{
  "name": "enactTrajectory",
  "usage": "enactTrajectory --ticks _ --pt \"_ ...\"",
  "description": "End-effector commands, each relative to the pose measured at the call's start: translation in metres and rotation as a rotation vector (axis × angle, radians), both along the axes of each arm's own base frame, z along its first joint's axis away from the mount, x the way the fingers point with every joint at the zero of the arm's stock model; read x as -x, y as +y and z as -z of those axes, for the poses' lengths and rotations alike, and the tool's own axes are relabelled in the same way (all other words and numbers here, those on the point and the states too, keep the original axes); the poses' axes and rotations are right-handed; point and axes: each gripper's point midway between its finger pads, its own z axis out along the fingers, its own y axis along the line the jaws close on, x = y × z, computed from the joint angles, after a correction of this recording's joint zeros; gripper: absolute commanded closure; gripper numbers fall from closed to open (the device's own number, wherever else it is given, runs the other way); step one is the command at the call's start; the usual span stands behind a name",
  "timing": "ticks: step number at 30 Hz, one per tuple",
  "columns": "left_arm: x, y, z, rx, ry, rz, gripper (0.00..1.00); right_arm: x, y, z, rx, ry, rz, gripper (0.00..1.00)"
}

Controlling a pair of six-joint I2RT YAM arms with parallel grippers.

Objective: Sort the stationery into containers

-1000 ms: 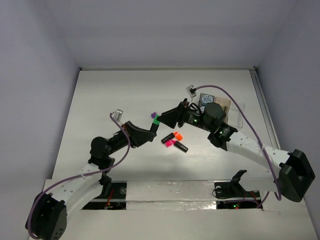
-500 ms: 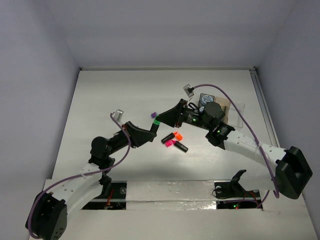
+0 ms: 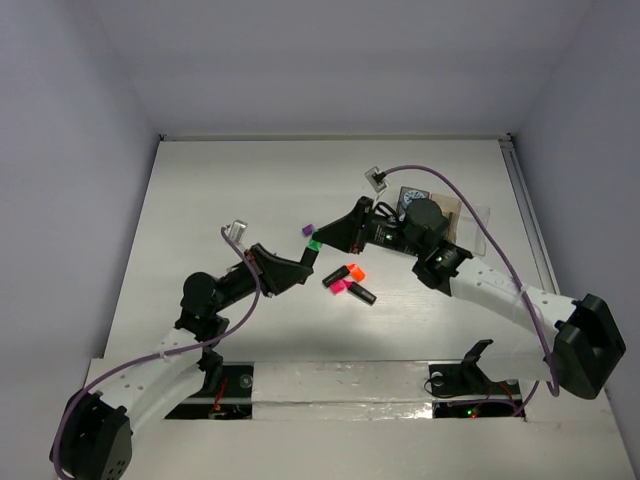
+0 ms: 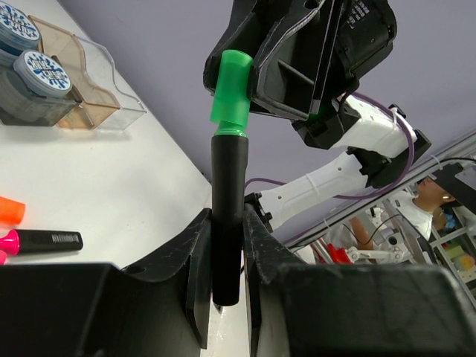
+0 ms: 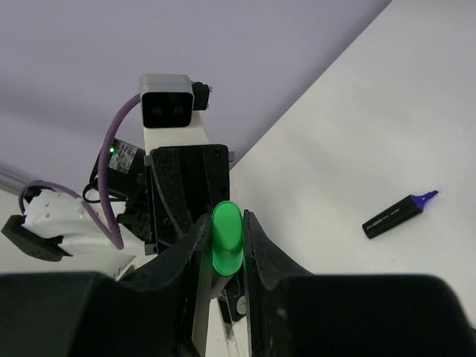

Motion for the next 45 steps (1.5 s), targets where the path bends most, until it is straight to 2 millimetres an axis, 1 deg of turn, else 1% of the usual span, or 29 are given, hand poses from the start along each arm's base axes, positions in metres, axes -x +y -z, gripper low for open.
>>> enactTrajectory --ticks 1,4,5,6,8,9,11,12,14,15,17,23,26,28,30,31,32,34,35,36,37,38,39,40,42,43,45 --pt "-0.002 0.003 -0.038 0.057 -0.126 -0.035 1.00 0.014 -0.005 -0.016 -0.046 -0.037 -0.049 0.98" --pt "-0.002 0.003 -0.045 0.077 -0.140 -0.029 1.00 0.017 -0.006 -0.014 -0.080 -0.040 -0.053 0.98" --pt "-0.003 0.002 -0.044 0.077 -0.135 -0.028 1.00 0.017 -0.005 -0.013 -0.083 -0.035 -0.062 0.97" --pt "-0.004 0.002 -0.044 0.080 -0.132 -0.028 1.00 0.022 -0.003 -0.017 -0.111 -0.041 -0.075 0.97" --pt "-0.004 0.002 -0.045 0.085 -0.135 -0.032 1.00 0.026 -0.001 -0.013 -0.120 -0.031 -0.093 0.97" --pt "-0.005 0.002 -0.045 0.085 -0.136 -0.034 1.00 0.025 -0.001 -0.014 -0.131 -0.039 -0.088 0.98" --pt "-0.005 0.003 -0.047 0.096 -0.146 -0.042 1.00 0.030 0.004 -0.009 -0.130 -0.032 -0.090 0.99" --pt "-0.004 0.004 -0.049 0.101 -0.151 -0.043 1.00 0.031 0.003 -0.013 -0.156 -0.047 -0.090 0.99" --pt "-0.004 0.005 -0.052 0.114 -0.161 -0.045 1.00 0.035 0.004 -0.010 -0.178 -0.040 -0.097 1.00" --pt "-0.004 0.005 -0.053 0.116 -0.163 -0.044 1.00 0.039 0.005 -0.015 -0.209 -0.051 -0.108 1.00" --pt "-0.003 0.005 -0.056 0.127 -0.170 -0.038 1.00 0.043 0.005 -0.018 -0.235 -0.064 -0.114 1.00" --pt "0.002 0.005 -0.059 0.138 -0.180 -0.020 1.00 0.052 0.004 -0.024 -0.264 -0.091 -0.146 1.00" --pt "0.002 0.006 -0.057 0.138 -0.172 -0.026 1.00 0.054 0.003 -0.029 -0.259 -0.094 -0.148 1.00" --pt "0.003 0.006 -0.057 0.142 -0.173 -0.026 1.00 0.055 0.004 -0.026 -0.243 -0.084 -0.157 1.00" --pt "0.003 0.006 -0.062 0.145 -0.187 -0.022 1.00 0.056 0.006 -0.018 -0.218 -0.069 -0.176 1.00" --pt "0.003 0.006 -0.064 0.144 -0.193 -0.024 1.00 0.061 0.009 -0.014 -0.206 -0.062 -0.196 1.00" --pt "0.003 0.006 -0.070 0.149 -0.206 -0.023 1.00 0.063 0.010 -0.010 -0.193 -0.059 -0.211 1.00" --pt "0.002 0.005 -0.075 0.149 -0.216 -0.022 1.00 0.072 0.015 0.002 -0.146 -0.039 -0.246 1.00" --pt "0.002 0.005 -0.081 0.151 -0.230 -0.024 1.00 0.075 0.018 0.004 -0.131 -0.037 -0.258 1.00" --pt "0.001 0.004 -0.082 0.150 -0.234 -0.023 1.00 0.078 0.019 0.012 -0.098 -0.028 -0.263 1.00" --pt "-0.001 0.006 -0.087 0.151 -0.247 -0.032 1.00 0.083 0.021 0.015 -0.089 -0.024 -0.278 1.00" --pt "-0.003 0.007 -0.088 0.151 -0.250 -0.039 1.00 0.084 0.021 0.020 -0.070 -0.010 -0.283 1.00" --pt "-0.003 0.007 -0.091 0.155 -0.259 -0.040 1.00 0.084 0.021 0.023 -0.065 -0.004 -0.283 1.00" --pt "-0.003 0.007 -0.093 0.155 -0.265 -0.041 1.00 0.089 0.021 0.023 -0.063 -0.002 -0.293 1.00" --pt "-0.006 0.009 -0.099 0.152 -0.290 -0.062 1.00 0.089 0.021 0.031 -0.035 0.025 -0.291 1.00" --pt "-0.011 0.010 -0.099 0.138 -0.284 -0.082 1.00 0.093 0.021 0.031 -0.029 0.027 -0.298 1.00" --pt "-0.014 0.011 -0.100 0.113 -0.303 -0.108 1.00 0.091 0.019 0.039 0.013 0.046 -0.276 1.00"
